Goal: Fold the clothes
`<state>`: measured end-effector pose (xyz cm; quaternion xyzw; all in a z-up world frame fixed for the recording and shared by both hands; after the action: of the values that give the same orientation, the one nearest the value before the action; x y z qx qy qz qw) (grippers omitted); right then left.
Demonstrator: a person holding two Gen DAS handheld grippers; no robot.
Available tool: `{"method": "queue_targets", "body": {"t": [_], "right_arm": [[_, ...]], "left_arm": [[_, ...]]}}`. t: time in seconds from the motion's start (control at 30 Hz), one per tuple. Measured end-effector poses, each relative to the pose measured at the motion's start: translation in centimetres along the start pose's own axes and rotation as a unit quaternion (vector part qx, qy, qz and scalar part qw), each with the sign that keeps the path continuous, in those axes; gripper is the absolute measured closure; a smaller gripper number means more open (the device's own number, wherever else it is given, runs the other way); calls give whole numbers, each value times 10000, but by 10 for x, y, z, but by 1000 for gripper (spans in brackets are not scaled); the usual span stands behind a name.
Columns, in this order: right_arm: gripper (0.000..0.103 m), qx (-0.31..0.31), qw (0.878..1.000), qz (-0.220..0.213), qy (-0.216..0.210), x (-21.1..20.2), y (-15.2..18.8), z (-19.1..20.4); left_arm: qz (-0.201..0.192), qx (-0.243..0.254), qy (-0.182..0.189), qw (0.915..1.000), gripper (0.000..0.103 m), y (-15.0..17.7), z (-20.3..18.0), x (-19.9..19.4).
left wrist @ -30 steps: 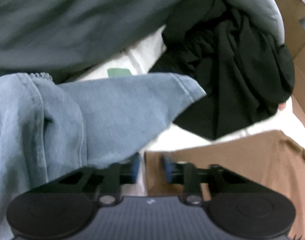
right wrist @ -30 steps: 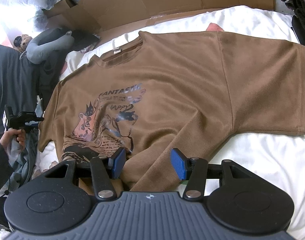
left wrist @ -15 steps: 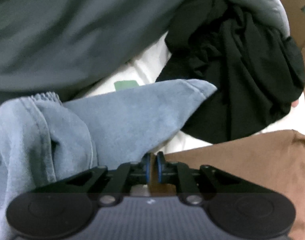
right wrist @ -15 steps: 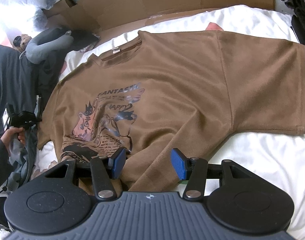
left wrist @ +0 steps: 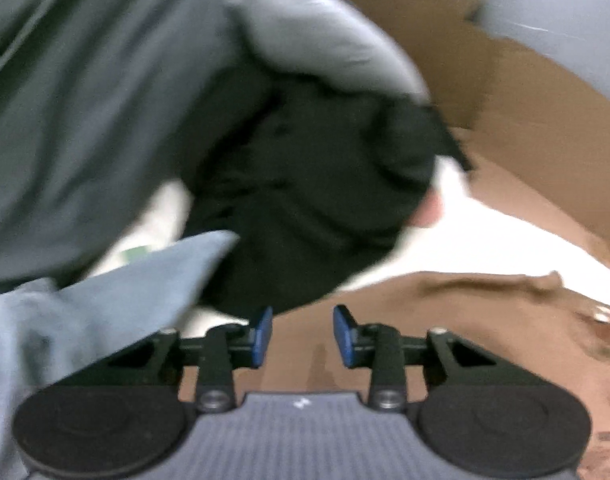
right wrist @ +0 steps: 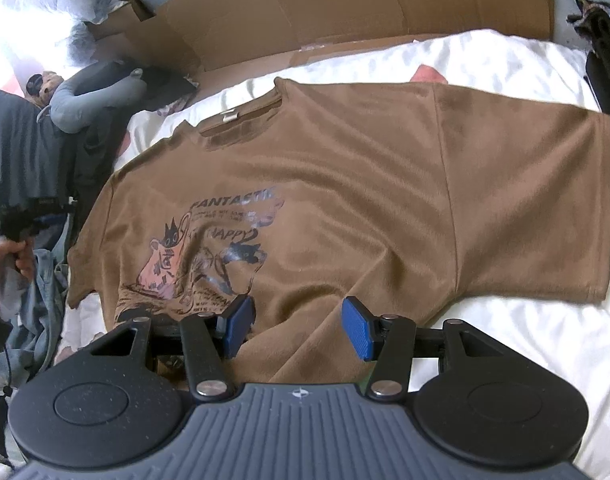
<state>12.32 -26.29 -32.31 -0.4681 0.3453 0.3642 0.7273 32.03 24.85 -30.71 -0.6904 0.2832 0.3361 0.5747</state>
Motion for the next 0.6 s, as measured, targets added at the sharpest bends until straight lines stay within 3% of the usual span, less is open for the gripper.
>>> {"method": "queue_targets", "body": {"t": [0.23,0.47,0.6], "right_arm": [[46,-143,9993,-276,202,2,-22,-6],[46,-260,9975,-544,371,10,-50,-13],[46,-357,9949,-730,601,21,-70,-21]], "left_arm": [[65,228,577,9981,83,-11,-62,14],[239,297,906,9952,83,-16,-89,35],[411,622,1004,9922,82,-7,-106,42]]}}
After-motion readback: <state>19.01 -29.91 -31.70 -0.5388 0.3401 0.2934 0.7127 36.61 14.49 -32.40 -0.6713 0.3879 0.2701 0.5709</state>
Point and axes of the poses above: each gripper's, at about its wrist camera, not at the fingertips, and x roughly the way its jaws point, z to its left, y to its underside, the point moved 3 cm from there along x, roughly the way its jaws point, and after that the axes turned 8 degrees about y, right-handed, at the moved point
